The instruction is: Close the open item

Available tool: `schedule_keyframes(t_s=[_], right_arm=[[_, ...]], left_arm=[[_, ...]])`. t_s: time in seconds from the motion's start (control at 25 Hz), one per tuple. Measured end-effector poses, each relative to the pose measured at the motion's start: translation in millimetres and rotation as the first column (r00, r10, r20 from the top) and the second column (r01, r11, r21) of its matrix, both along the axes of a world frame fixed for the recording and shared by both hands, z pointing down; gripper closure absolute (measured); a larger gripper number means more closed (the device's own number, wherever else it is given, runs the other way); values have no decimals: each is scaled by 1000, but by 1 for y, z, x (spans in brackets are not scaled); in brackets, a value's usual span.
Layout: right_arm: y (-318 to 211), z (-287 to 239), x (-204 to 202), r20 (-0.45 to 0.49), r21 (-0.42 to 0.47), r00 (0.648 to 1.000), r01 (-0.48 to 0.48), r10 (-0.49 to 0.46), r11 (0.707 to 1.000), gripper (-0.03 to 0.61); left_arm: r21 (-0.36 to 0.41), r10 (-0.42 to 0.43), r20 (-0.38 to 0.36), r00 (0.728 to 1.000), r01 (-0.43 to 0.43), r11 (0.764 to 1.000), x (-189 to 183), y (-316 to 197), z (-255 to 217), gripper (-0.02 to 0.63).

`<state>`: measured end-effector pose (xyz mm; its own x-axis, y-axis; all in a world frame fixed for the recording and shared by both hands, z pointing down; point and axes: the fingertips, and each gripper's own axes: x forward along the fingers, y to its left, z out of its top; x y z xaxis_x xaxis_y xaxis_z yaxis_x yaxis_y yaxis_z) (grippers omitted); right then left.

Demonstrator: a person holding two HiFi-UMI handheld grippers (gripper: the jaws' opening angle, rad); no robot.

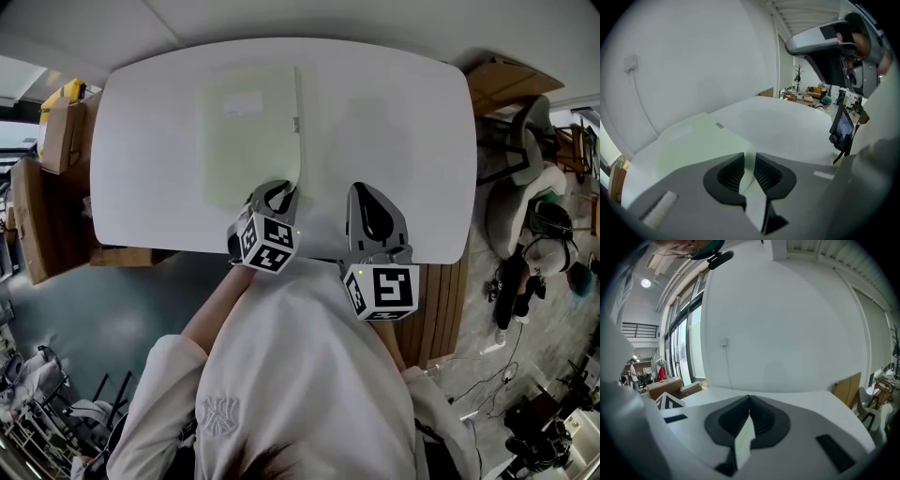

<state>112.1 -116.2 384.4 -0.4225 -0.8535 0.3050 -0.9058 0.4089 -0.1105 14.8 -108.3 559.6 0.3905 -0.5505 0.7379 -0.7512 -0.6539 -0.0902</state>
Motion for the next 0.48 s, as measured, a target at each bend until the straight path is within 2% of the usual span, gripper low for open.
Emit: schedule_keyframes(t_s=[0.48], right_arm=[[3, 0, -1, 0, 0, 1000, 9, -9, 1000, 569]], left_arm=[[-60, 8, -33, 999, -10, 998, 3, 1, 7, 548]])
